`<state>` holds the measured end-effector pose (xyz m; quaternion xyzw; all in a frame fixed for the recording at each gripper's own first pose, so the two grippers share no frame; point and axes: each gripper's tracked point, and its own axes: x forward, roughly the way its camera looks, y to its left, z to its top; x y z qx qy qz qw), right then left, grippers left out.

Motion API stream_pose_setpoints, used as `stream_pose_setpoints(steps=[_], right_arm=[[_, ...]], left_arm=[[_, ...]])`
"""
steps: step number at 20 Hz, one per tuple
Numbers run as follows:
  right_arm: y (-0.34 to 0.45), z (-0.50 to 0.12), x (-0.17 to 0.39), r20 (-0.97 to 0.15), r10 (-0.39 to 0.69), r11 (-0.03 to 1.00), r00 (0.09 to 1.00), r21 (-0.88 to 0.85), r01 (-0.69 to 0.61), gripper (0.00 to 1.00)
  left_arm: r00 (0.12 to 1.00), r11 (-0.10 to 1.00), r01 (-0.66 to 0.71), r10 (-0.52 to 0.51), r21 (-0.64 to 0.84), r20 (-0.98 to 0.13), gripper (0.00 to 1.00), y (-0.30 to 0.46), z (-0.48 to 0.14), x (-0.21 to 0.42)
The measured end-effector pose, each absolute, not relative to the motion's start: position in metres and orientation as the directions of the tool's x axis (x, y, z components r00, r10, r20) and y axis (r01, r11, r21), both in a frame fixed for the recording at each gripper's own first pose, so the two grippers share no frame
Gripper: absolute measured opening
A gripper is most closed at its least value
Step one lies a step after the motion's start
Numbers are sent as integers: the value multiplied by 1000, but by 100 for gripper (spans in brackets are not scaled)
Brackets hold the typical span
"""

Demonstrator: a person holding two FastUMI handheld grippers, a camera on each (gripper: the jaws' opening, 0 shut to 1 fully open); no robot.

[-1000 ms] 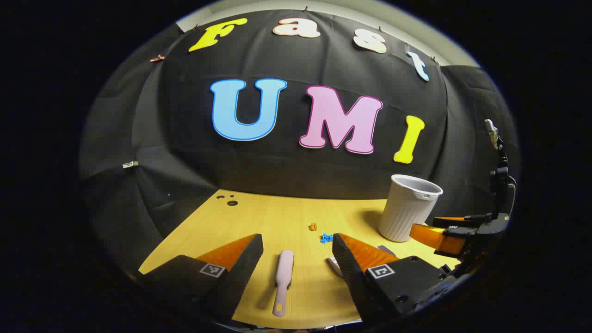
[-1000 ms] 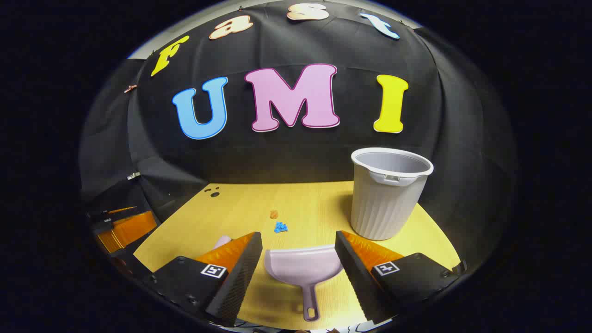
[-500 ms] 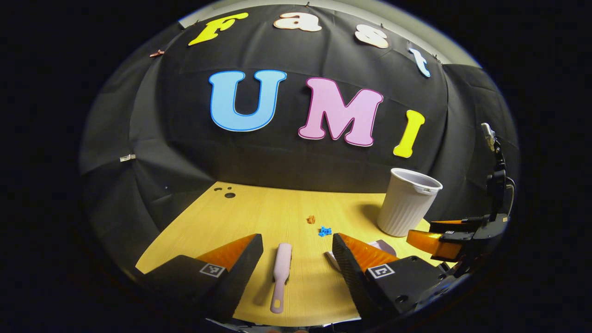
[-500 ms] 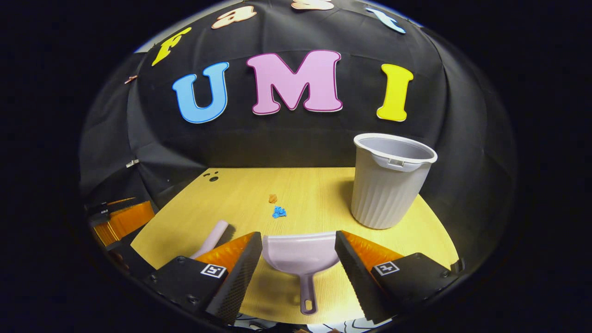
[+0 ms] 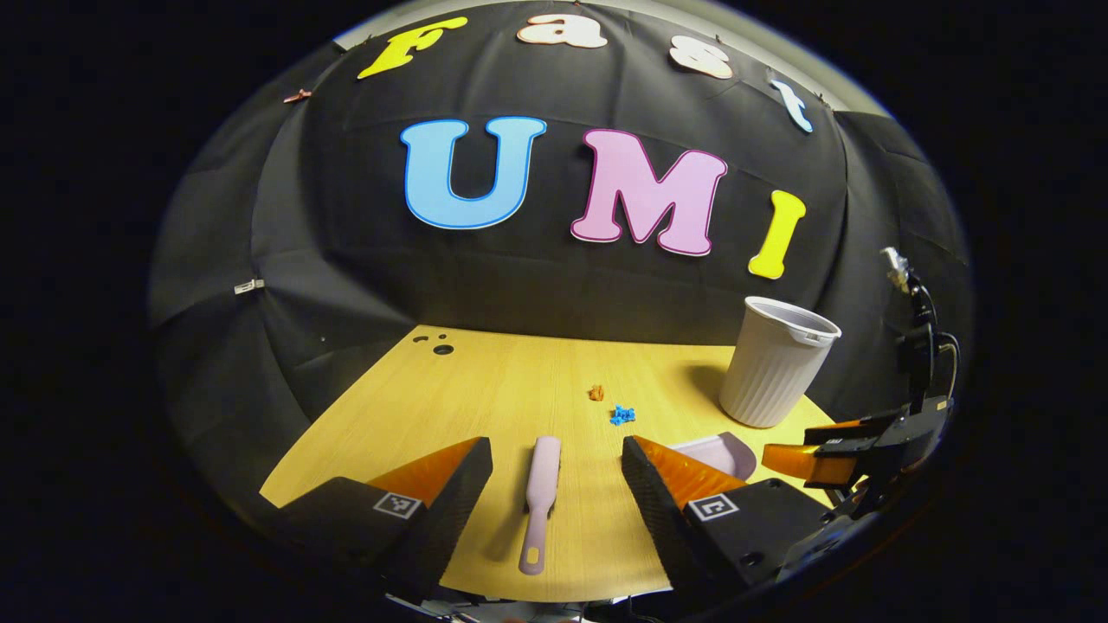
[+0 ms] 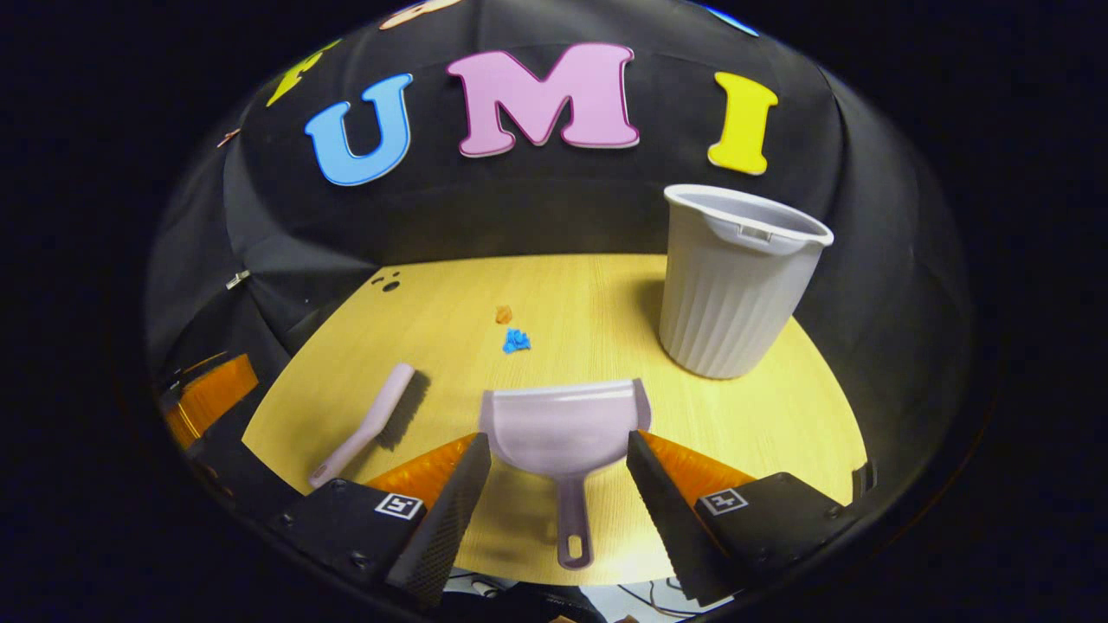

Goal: Pick up the small broom and dustpan from the desktop, sweep the trash into the dustpan with the broom, and then empty the trash into the garbage bin.

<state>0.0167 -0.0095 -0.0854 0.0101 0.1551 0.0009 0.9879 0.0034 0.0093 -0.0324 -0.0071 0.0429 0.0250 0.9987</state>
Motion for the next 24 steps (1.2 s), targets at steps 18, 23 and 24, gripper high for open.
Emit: stream_pose_setpoints(steps=[18, 23, 24], right_arm=[[-32, -219, 59, -682, -30, 999, 731, -12, 31, 99], [-27, -238, 72, -739, -38, 999, 673, -8, 48, 100], [-26, -240, 73, -744, -42, 999, 666, -14, 47, 100]], left_arm=[[959, 988, -151, 139, -30, -247, 96, 30, -81, 23], [939, 979, -200, 182, -34, -291, 96, 43, -95, 28], [935, 979, -202, 184, -29, -303, 96, 46, -100, 31]])
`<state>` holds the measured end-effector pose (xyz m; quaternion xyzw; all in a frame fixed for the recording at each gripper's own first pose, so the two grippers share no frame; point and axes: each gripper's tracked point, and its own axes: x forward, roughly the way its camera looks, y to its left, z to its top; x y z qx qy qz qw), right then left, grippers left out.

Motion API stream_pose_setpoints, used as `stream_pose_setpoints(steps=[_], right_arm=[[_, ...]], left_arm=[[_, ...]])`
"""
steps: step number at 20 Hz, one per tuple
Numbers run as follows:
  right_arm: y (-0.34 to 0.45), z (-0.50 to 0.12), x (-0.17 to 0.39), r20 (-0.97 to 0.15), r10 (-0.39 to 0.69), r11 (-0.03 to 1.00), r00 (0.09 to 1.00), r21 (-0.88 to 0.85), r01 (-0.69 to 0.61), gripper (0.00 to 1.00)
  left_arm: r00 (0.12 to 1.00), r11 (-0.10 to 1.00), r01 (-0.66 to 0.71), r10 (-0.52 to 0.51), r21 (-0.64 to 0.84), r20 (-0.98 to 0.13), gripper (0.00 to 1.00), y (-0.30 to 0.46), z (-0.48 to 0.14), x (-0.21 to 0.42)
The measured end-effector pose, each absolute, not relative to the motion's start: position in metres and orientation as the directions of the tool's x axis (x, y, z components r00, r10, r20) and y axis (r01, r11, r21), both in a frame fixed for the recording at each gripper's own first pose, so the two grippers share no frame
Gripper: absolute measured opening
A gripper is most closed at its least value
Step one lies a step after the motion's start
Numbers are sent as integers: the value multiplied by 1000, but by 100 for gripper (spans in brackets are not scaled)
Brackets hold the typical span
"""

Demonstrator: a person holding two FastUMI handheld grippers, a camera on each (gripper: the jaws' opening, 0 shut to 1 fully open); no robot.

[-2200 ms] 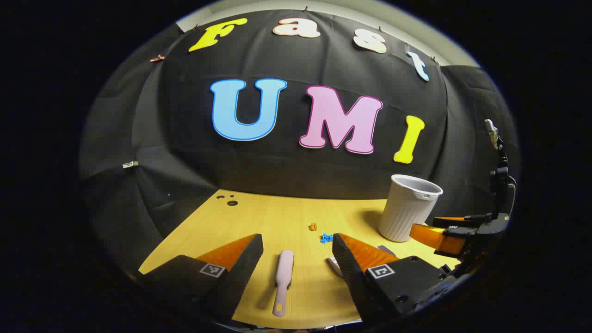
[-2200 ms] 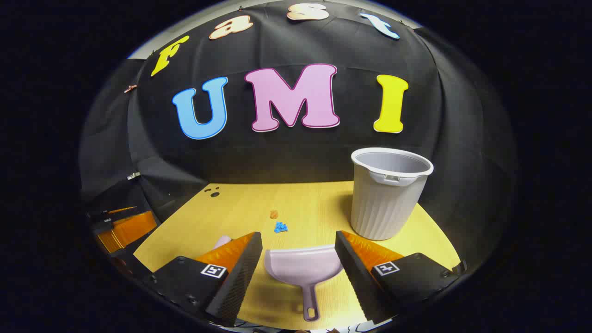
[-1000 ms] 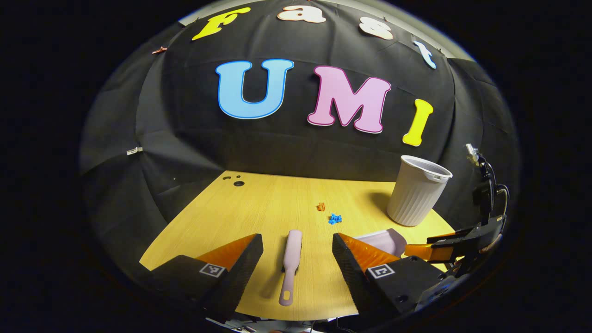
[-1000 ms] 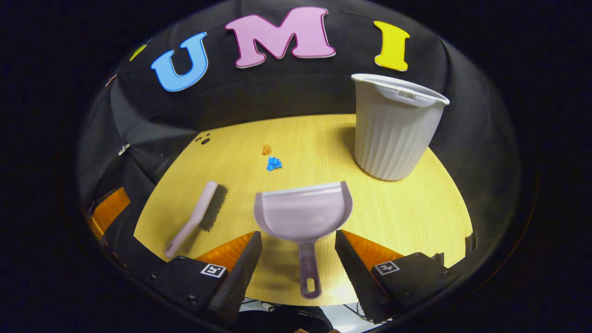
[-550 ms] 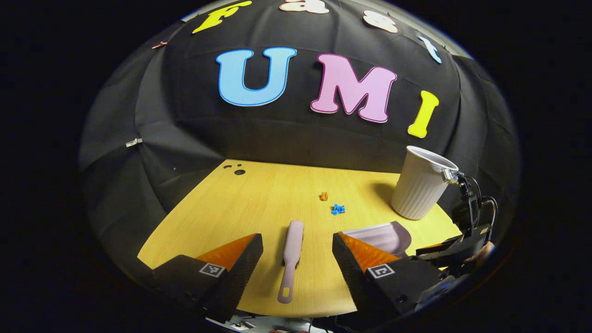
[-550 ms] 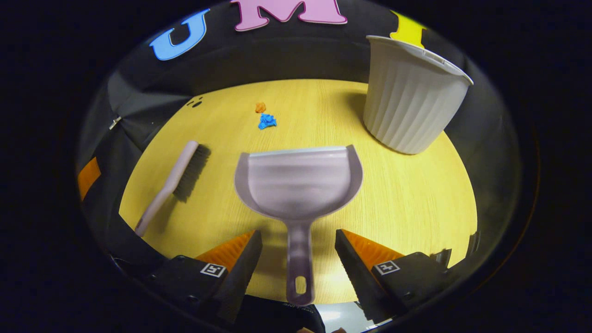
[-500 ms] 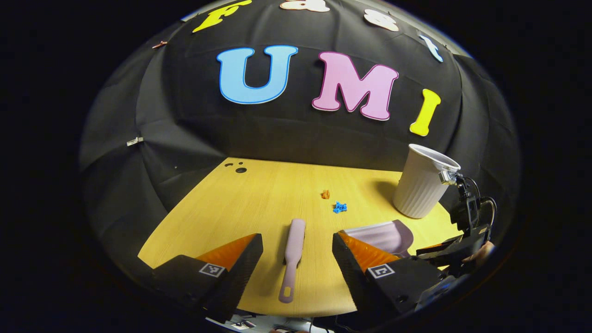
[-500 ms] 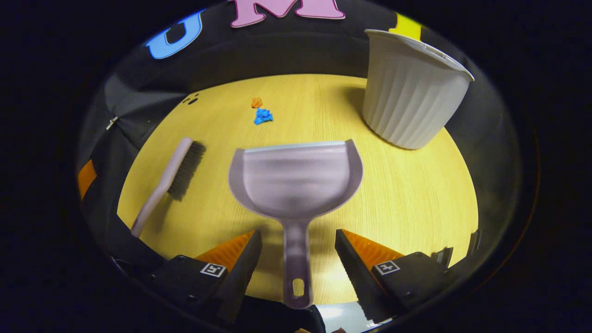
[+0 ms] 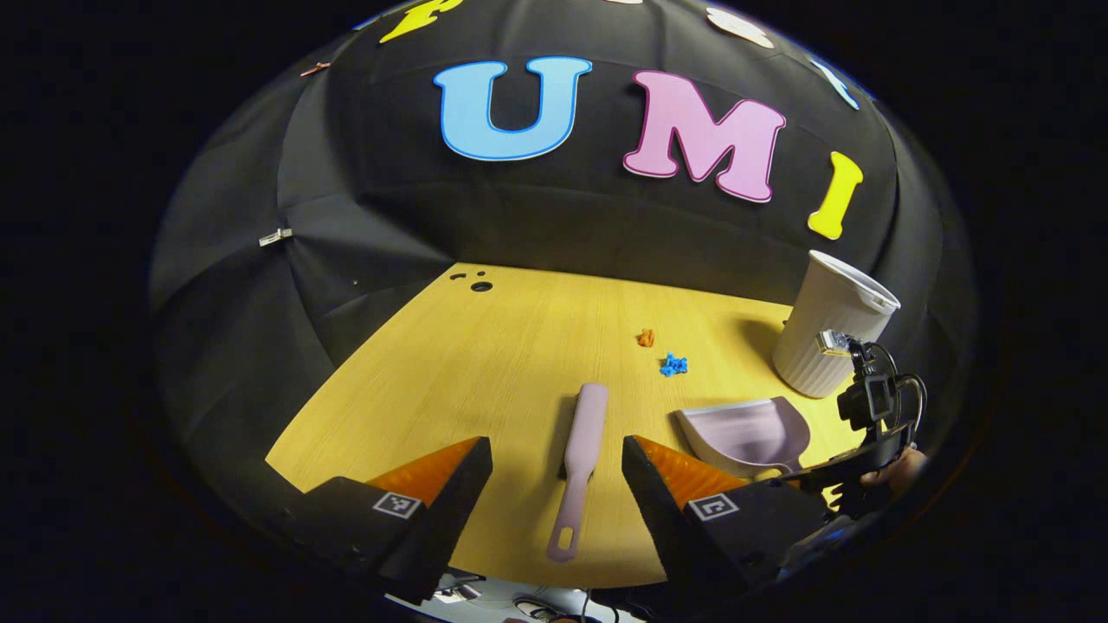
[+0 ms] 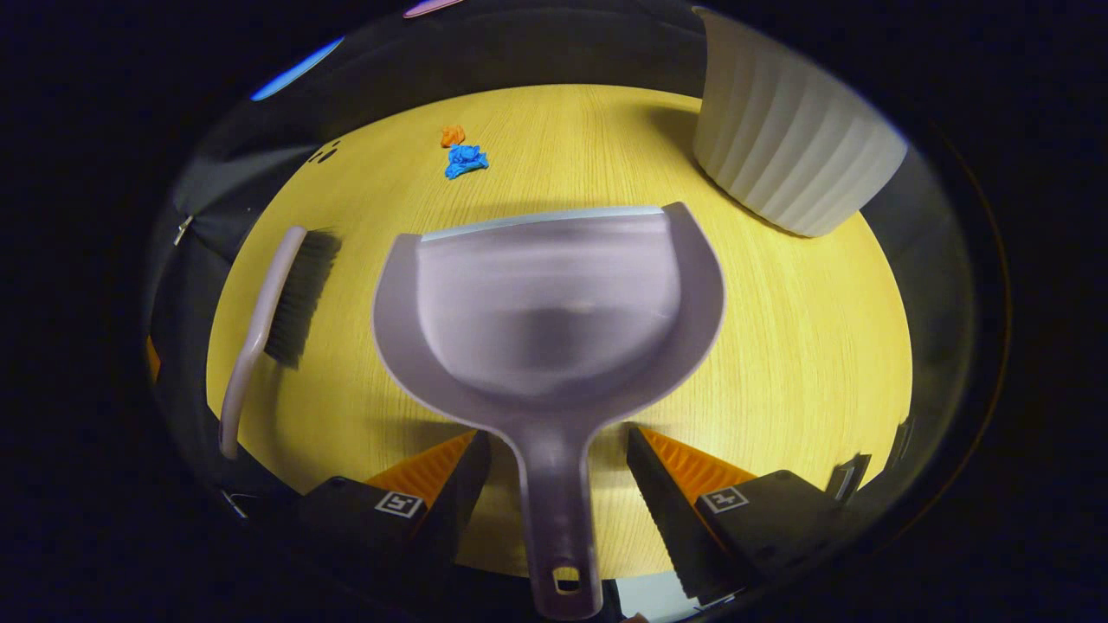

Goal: Pick up the small broom and dustpan from the desktop, sweep the trash into the dustpan with the broom, and then empty the trash into the garbage bin.

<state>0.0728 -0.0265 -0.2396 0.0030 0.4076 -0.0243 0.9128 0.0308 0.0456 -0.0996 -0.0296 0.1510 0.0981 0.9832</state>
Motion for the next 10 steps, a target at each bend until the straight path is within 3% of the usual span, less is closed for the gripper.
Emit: stream_pose_setpoints(steps=[5, 6, 10], right_arm=[[-31, -239, 84, -742, -75, 997, 667, -55, 51, 90], [-33, -238, 84, -743, -83, 997, 664, -63, 55, 76], [-35, -237, 85, -744, -84, 996, 662, -57, 62, 62]], left_arm=[[878, 996, -76, 49, -37, -475, 96, 35, -145, 53], [852, 998, -46, 22, -32, -524, 96, 34, -159, 58], [748, 1000, 12, 10, 28, -663, 96, 34, -201, 77]])
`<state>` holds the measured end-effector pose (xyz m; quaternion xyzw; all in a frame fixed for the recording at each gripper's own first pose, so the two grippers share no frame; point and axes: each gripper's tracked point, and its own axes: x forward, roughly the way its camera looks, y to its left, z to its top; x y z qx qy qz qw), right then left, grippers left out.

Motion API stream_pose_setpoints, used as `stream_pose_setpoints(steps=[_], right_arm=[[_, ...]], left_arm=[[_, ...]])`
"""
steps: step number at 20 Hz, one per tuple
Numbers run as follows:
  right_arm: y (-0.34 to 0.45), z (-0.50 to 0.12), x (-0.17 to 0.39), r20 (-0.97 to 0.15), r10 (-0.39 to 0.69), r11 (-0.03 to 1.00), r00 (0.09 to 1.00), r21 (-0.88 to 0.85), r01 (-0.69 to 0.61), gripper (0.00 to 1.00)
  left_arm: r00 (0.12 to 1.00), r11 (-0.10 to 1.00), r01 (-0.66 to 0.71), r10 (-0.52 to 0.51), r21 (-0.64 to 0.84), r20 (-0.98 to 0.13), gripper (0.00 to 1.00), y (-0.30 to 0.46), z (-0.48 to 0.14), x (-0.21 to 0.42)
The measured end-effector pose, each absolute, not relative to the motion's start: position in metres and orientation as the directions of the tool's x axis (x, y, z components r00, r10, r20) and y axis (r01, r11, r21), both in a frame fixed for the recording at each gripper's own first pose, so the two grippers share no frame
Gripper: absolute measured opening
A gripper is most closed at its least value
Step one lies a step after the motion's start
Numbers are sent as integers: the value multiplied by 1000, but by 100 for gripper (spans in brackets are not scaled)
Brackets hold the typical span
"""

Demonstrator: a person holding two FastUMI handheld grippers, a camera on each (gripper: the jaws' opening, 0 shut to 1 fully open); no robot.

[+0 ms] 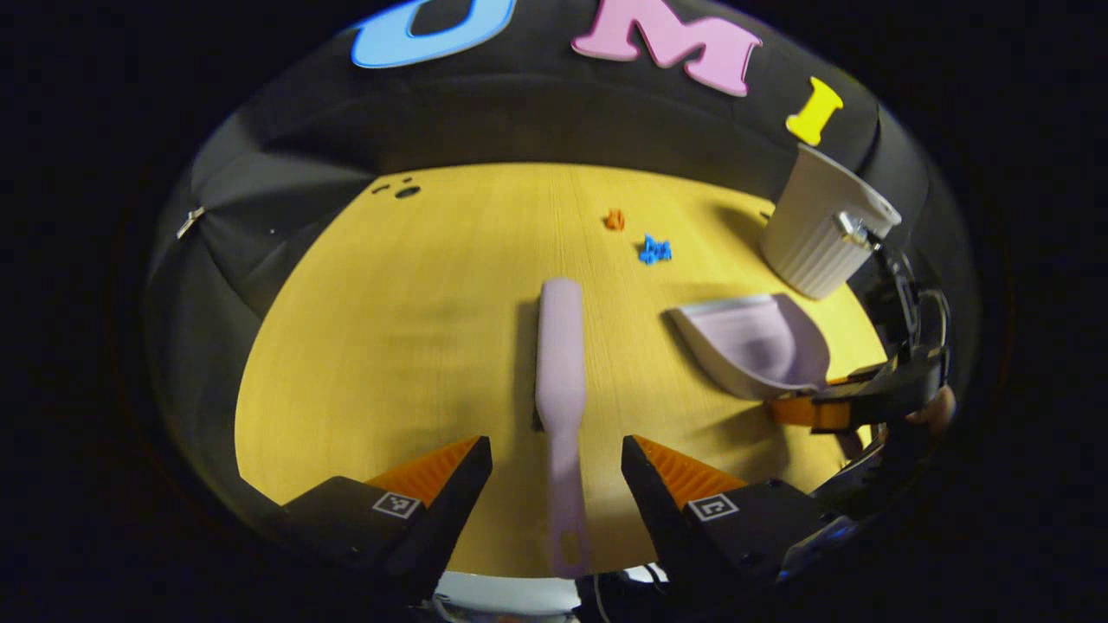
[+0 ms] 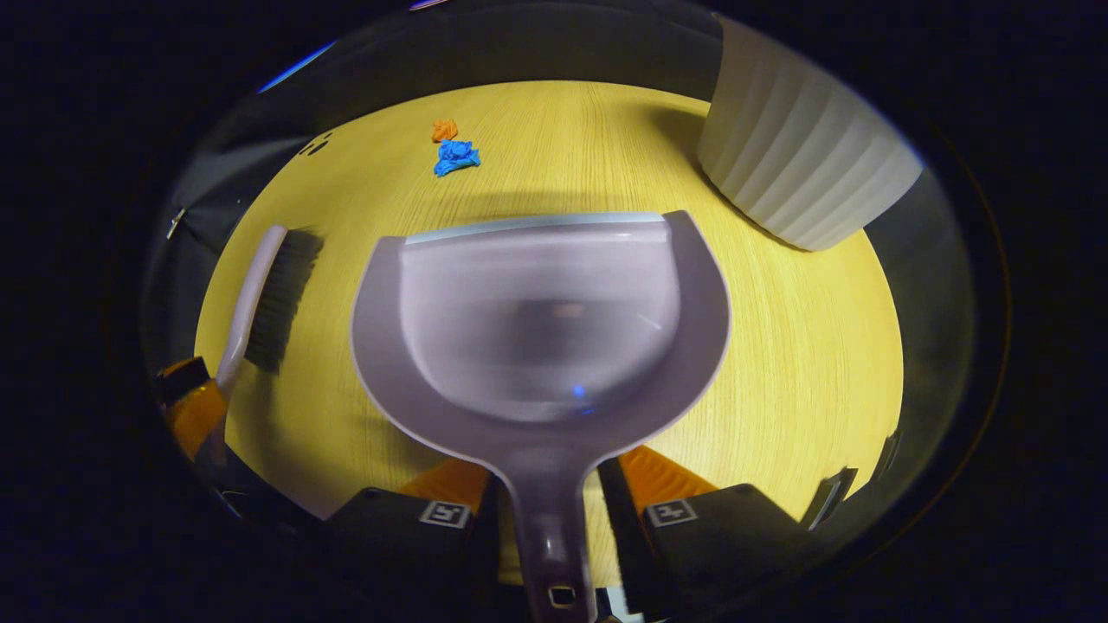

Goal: Pick up the small broom and dustpan from the desktop, sweep the trash into the dustpan with the broom, and then empty the trash into the garbage bin.

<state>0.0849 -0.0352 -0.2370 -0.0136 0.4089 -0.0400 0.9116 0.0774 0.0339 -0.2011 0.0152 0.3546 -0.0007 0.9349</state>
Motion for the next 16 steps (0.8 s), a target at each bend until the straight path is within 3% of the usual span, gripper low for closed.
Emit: stream_pose_setpoints(steps=[1, 2, 7, 9, 10, 12, 13, 14, 16], right_arm=[[-35, -237, 86, -749, -83, 996, 657, -53, 64, 46], [-35, -238, 86, -751, -81, 997, 655, -52, 64, 41], [-35, -239, 86, -757, -71, 997, 649, -56, 44, 40], [-34, -238, 85, -761, -62, 998, 645, -55, 32, 38], [-34, -238, 85, -763, -57, 998, 644, -56, 21, 33], [-35, -238, 85, -769, -46, 999, 638, -51, 11, 41], [-34, -238, 85, -770, -43, 999, 636, -45, 12, 37], [-34, -238, 85, -772, -40, 999, 634, -43, 10, 37], [-34, -238, 86, -772, -40, 999, 635, -43, 11, 33]], left_arm=[[729, 999, 20, 13, 40, -684, 96, 33, -207, 80], [715, 998, 28, 17, 54, -699, 96, 33, -213, 84], [652, 997, 32, 31, 68, -758, 93, 32, -234, 104], [641, 998, 26, 32, 63, -767, 84, 32, -239, 109], [629, 998, 22, 37, 65, -776, 78, 34, -244, 110], [635, 995, 12, 69, 100, -770, 72, 40, -243, 115], [631, 994, 13, 73, 105, -772, 68, 40, -245, 117], [636, 994, 12, 76, 107, -768, 58, 40, -242, 118], [664, 994, 12, 76, 113, -744, 46, 39, -239, 125]])
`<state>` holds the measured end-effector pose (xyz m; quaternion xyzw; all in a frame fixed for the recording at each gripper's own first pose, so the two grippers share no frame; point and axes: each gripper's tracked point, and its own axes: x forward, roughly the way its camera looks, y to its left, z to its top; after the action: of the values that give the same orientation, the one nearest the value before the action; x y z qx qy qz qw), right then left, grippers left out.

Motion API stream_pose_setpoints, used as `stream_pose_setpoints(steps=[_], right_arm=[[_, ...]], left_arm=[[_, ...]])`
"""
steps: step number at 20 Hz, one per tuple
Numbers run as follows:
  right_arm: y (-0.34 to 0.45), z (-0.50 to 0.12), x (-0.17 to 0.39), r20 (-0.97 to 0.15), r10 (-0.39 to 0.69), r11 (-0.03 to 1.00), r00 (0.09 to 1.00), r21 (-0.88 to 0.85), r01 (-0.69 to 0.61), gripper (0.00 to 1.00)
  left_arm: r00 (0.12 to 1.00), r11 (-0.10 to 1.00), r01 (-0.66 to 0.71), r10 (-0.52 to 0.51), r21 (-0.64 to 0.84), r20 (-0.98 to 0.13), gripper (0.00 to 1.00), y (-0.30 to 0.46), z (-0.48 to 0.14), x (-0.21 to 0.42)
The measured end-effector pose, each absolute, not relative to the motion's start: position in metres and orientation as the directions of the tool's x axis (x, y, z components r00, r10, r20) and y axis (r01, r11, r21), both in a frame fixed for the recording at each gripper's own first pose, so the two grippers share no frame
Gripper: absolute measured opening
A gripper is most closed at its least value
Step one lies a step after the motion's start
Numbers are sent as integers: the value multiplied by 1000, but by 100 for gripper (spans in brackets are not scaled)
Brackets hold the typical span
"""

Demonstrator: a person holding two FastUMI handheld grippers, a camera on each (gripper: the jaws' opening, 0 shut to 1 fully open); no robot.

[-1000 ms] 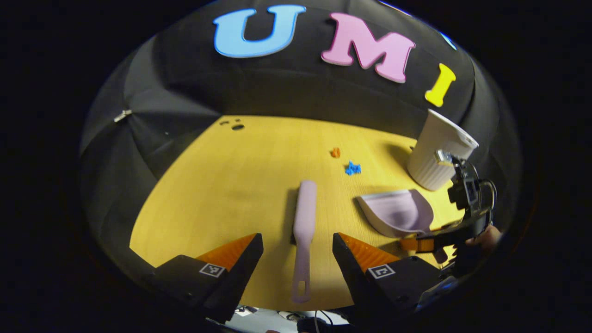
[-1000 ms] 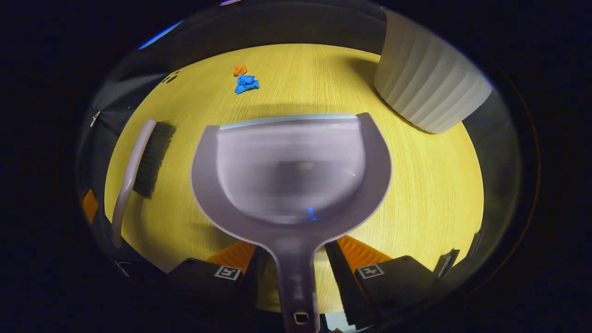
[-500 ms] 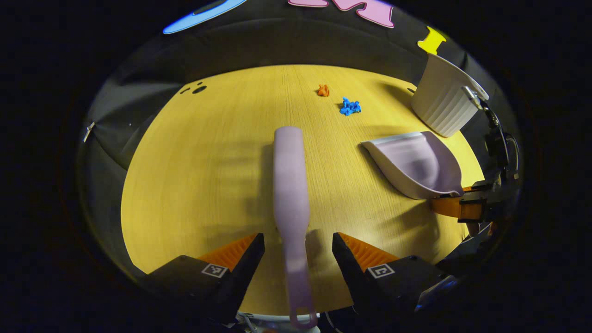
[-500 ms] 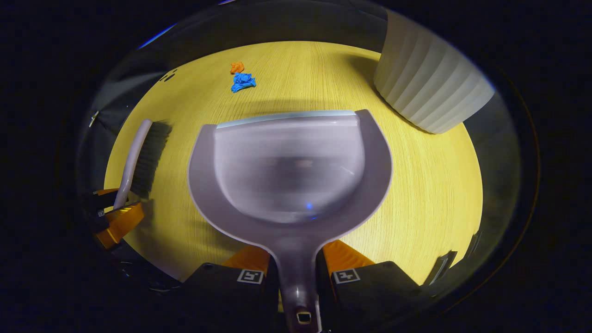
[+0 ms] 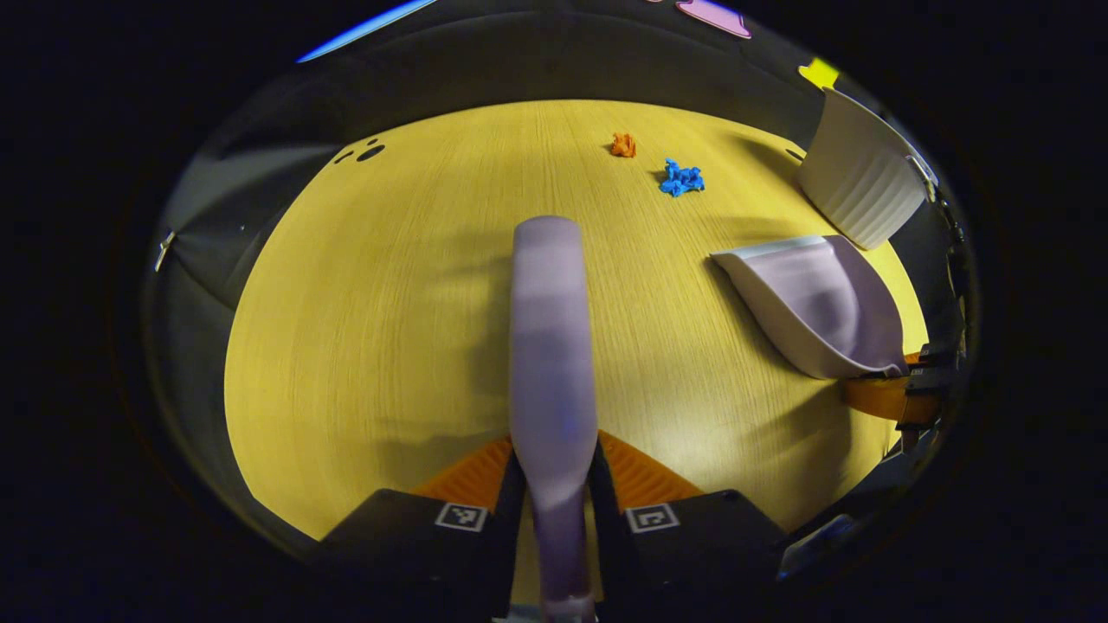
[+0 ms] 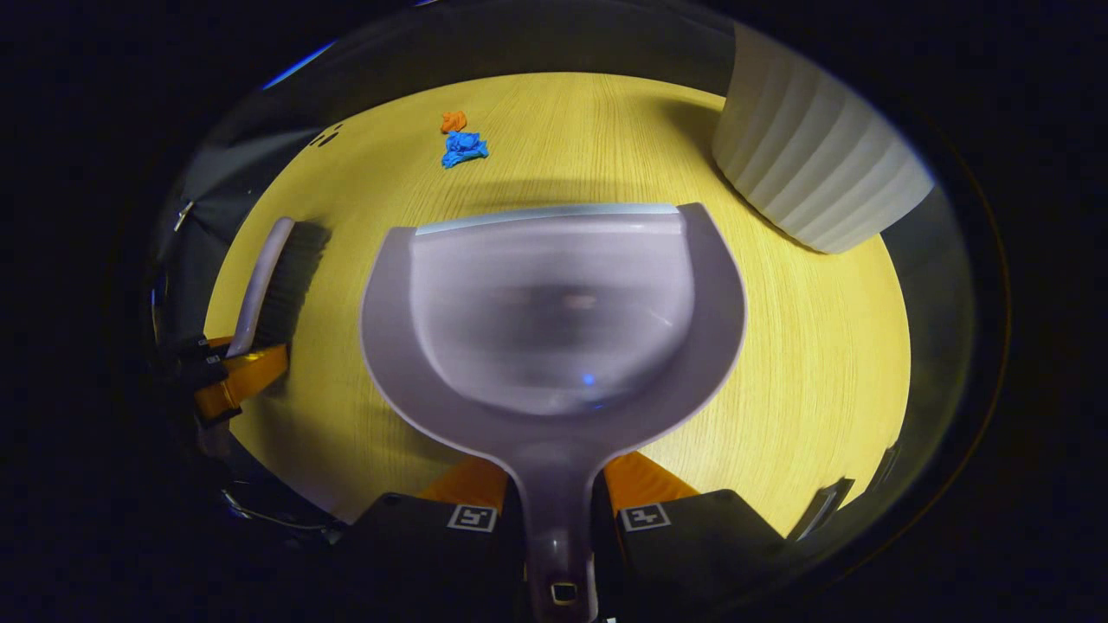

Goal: Pick up the small broom and dustpan from the desktop, sweep the trash into the dustpan with the broom, and then empty the trash into the garbage bin.

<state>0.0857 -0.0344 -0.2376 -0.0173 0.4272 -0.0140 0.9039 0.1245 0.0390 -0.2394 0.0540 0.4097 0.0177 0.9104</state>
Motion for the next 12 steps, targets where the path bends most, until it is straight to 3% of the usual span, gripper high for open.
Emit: stream_pose_setpoints(steps=[2, 4, 5, 12], right_arm=[[-34, -237, 85, -773, -39, 999, 633, -45, 6, 37], [-34, -237, 87, -767, -34, 999, 641, -34, 11, 33], [-34, -237, 86, -765, -32, 999, 643, -42, 0, 37], [-44, -227, 80, -764, -8, 994, 645, -76, -78, 37]], left_arm=[[674, 993, 12, 78, 116, -734, 33, 37, -240, 128], [679, 996, -6, 73, 93, -731, 29, 39, -238, 129], [679, 997, -17, 67, 75, -731, 27, 40, -236, 130], [705, 996, 12, 54, 88, -707, 27, 63, -197, 169]])
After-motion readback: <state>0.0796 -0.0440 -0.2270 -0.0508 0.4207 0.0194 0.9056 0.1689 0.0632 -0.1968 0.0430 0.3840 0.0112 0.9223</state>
